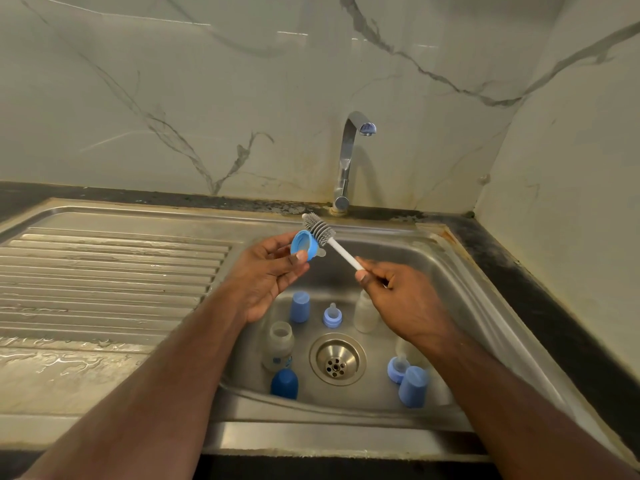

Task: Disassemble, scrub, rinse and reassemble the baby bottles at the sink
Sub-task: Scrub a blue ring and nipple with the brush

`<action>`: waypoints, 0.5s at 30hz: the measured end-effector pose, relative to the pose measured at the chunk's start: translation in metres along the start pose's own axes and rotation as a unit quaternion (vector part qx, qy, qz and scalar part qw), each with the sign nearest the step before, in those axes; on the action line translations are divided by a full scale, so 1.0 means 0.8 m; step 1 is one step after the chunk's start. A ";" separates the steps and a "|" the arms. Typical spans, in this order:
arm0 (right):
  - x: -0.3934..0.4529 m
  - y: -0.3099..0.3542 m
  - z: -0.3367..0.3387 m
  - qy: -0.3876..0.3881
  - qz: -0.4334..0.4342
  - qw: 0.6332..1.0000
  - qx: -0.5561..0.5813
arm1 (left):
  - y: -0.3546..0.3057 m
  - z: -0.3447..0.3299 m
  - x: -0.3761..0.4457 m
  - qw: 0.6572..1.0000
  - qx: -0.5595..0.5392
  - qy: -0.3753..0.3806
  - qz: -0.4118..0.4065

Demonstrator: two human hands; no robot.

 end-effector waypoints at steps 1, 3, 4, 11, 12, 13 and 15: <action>-0.001 0.001 0.001 0.001 -0.001 1.000 0.004 | 0.000 0.000 0.000 1.000 0.003 -0.004 -0.001; -0.005 0.007 -0.002 0.007 0.009 1.000 0.015 | 0.001 0.004 0.002 0.999 0.004 -0.037 0.002; -0.007 0.010 -0.005 0.012 0.016 1.000 0.018 | 0.002 0.005 0.002 0.998 0.003 -0.054 0.007; -0.006 0.007 -0.006 0.014 0.015 1.000 0.011 | 0.003 0.009 0.001 0.995 0.032 -0.086 0.024; -0.006 0.007 -0.006 0.010 0.012 1.000 0.012 | 0.004 0.005 0.000 0.996 0.039 -0.074 0.029; -0.006 0.007 -0.005 0.007 0.010 1.000 0.011 | 0.004 0.002 0.000 0.996 0.044 -0.066 0.034; -0.006 0.008 -0.006 0.010 0.010 1.000 0.004 | 0.005 0.000 0.000 0.996 0.045 -0.069 0.039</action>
Point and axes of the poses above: each hand's wrist, its own x-axis towards the middle knuckle, its own z-axis out of the back of the hand, y = z × x, the point moved 5 cm from there along x, towards the middle knuckle, and after that the axes turned 7 degrees about x, right-handed, at the moved point
